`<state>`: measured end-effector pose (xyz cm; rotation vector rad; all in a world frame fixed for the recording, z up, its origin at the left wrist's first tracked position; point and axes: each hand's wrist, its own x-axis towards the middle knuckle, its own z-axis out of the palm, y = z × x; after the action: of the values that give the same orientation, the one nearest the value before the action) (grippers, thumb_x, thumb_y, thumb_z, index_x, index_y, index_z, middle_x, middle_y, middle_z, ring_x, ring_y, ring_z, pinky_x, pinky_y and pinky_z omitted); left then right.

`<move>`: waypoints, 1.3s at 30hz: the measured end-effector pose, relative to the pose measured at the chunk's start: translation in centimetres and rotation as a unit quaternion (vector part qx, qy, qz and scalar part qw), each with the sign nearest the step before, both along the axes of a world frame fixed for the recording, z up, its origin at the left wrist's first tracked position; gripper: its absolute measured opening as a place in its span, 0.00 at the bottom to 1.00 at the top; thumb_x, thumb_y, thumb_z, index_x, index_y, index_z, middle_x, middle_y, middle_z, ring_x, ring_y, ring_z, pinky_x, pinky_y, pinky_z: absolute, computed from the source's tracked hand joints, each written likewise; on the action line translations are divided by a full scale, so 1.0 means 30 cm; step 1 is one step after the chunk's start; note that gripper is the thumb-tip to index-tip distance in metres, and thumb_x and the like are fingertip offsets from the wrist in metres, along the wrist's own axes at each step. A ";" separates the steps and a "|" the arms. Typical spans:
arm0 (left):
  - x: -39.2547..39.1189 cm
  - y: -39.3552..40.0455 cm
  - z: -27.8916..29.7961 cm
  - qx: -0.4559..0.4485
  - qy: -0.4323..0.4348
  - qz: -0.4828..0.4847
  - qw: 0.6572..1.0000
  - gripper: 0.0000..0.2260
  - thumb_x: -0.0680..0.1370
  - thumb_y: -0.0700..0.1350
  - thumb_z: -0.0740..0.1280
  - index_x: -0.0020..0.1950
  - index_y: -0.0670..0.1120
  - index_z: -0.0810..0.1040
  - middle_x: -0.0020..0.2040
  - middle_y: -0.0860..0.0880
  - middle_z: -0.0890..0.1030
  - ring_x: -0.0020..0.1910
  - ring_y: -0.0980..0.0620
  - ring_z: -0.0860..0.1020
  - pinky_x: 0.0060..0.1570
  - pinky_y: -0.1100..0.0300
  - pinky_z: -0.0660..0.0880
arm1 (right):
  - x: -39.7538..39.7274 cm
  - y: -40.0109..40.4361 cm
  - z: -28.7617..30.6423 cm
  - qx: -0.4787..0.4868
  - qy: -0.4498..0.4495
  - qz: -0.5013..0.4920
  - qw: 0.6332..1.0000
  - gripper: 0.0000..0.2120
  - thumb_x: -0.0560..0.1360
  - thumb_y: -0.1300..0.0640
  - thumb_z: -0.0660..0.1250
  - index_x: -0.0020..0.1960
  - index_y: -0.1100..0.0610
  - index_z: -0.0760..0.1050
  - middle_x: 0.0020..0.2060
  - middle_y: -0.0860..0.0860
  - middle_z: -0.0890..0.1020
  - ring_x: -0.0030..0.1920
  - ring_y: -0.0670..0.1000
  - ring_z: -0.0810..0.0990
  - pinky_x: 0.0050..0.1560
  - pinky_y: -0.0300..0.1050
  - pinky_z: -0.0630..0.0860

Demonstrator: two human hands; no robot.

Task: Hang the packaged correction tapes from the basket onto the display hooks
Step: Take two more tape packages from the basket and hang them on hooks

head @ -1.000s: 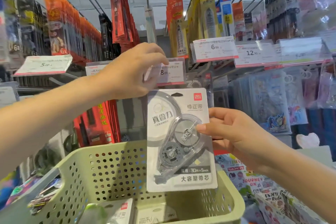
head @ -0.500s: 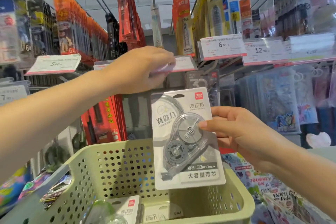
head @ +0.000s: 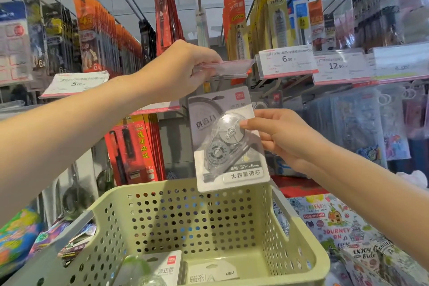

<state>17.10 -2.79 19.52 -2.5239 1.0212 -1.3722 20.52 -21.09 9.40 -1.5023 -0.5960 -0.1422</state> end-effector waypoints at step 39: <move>0.013 0.001 0.003 -0.055 -0.046 -0.019 0.997 0.11 0.78 0.36 0.62 0.58 0.37 0.79 0.52 0.42 0.83 0.52 0.45 0.80 0.57 0.54 0.74 | 0.067 0.028 -0.040 -0.020 0.069 0.053 0.996 0.13 0.70 0.64 0.70 0.55 0.65 0.79 0.54 0.61 0.83 0.43 0.53 0.79 0.46 0.42 0.79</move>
<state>17.51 -2.75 19.62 -2.5019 1.0084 -1.5818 22.53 -20.26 8.21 -1.5029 -0.5686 0.0543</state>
